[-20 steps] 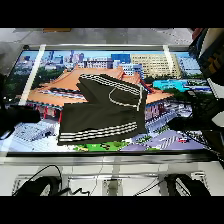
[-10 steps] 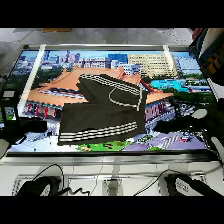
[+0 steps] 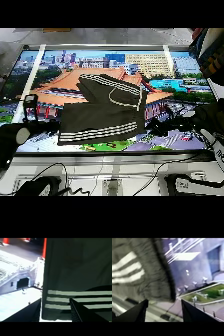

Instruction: Fold the clothes and pants, and hang the long-sleeved shirts on hangers.

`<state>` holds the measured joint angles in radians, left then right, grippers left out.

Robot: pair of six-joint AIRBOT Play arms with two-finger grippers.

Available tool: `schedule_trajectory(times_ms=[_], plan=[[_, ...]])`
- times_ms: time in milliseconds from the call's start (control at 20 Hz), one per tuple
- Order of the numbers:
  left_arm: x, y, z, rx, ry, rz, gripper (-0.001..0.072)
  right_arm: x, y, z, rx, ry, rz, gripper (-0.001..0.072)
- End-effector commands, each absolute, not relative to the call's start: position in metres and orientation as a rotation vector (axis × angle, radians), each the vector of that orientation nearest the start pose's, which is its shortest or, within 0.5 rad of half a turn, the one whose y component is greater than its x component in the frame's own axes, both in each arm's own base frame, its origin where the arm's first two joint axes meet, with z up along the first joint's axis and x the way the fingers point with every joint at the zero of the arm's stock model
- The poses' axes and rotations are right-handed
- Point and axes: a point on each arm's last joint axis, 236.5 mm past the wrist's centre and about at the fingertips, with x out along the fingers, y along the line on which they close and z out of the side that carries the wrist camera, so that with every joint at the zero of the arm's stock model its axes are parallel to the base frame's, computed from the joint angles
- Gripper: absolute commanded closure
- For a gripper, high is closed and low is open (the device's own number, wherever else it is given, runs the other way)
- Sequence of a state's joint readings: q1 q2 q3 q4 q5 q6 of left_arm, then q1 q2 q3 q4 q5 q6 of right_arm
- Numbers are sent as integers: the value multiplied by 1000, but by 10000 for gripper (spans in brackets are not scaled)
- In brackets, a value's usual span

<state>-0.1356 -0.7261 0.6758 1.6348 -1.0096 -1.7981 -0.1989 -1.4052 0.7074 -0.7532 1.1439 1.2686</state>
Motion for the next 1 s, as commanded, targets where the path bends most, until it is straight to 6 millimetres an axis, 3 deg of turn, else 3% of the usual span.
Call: schedule_trajectory(times_ms=[0, 150, 250, 300, 500, 550, 700, 750, 800, 850, 950], plan=[[293, -59, -12, -170, 1151, -62, 281, 290, 96, -108, 892, 1569, 217, 262], [298, -82, -28, -197, 1191, -161, 281, 286, 102, -114, 931, 1607, 224, 268], [303, -82, -28, -216, 1182, -191, 282, 288, 106, -117, 958, 1608, 238, 273], [306, -77, -26, -242, 1174, -180, 285, 293, 111, -114, 983, 1585, 269, 332], [314, -47, -17, -421, 1145, -123, 286, 303, 122, -102, 1029, 1532, 342, 377], [311, -39, -17, -453, 1156, -126, 286, 301, 125, -99, 1016, 1533, 378, 408], [286, -11, -22, -480, 1232, -131, 286, 298, 128, -95, 982, 1521, 446, 408], [278, -3, -24, -489, 1253, -130, 286, 298, 128, -95, 963, 1512, 464, 460], [272, 3, -25, -501, 1267, -126, 286, 298, 128, -95, 953, 1508, 471, 581], [268, 8, -27, -505, 1274, -119, 286, 298, 128, -95, 953, 1507, 471, 652], [258, 11, -38, -455, 1297, -148, 286, 298, 128, -94, 952, 1506, 473, 694]])
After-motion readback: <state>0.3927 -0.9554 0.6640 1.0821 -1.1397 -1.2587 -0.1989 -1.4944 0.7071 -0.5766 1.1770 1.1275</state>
